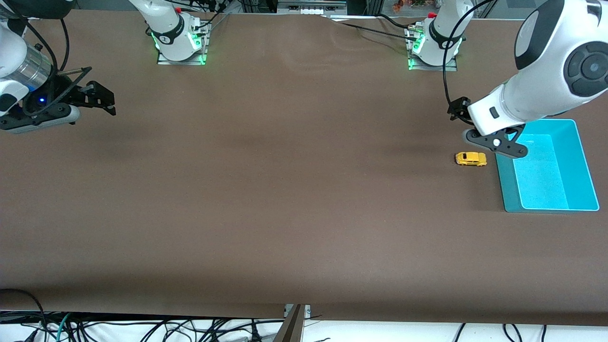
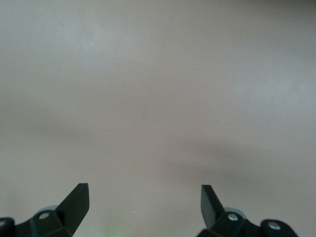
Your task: Wind and store yellow beetle car
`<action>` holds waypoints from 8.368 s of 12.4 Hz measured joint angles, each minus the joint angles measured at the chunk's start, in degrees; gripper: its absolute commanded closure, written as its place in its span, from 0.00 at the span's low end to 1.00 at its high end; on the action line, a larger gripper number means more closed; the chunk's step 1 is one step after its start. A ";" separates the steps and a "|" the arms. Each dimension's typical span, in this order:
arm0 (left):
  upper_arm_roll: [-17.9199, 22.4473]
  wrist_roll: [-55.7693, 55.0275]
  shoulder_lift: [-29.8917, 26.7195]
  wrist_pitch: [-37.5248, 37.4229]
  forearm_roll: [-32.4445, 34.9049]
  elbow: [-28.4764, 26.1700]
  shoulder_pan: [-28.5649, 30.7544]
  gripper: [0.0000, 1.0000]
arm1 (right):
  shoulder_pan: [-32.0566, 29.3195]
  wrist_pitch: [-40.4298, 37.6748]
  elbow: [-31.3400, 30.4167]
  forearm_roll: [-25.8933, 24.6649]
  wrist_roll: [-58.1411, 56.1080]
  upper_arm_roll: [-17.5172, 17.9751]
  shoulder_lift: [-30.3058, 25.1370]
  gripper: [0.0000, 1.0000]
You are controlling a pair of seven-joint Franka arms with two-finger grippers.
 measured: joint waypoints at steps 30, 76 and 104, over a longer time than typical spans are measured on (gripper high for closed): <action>-1.10 71.75 11.38 68.53 10.80 -43.10 22.10 0.86 | 0.69 -6.02 4.82 -0.51 5.64 -3.34 -0.10 0.00; -34.06 27.74 11.96 0.08 13.38 9.28 35.82 0.00 | 0.70 -6.93 4.88 -0.51 5.64 -3.35 -0.09 0.00; 9.84 -15.40 -6.25 13.94 -0.12 -2.18 -2.45 0.00 | 0.74 -9.39 4.88 0.18 5.76 -3.31 -0.09 0.00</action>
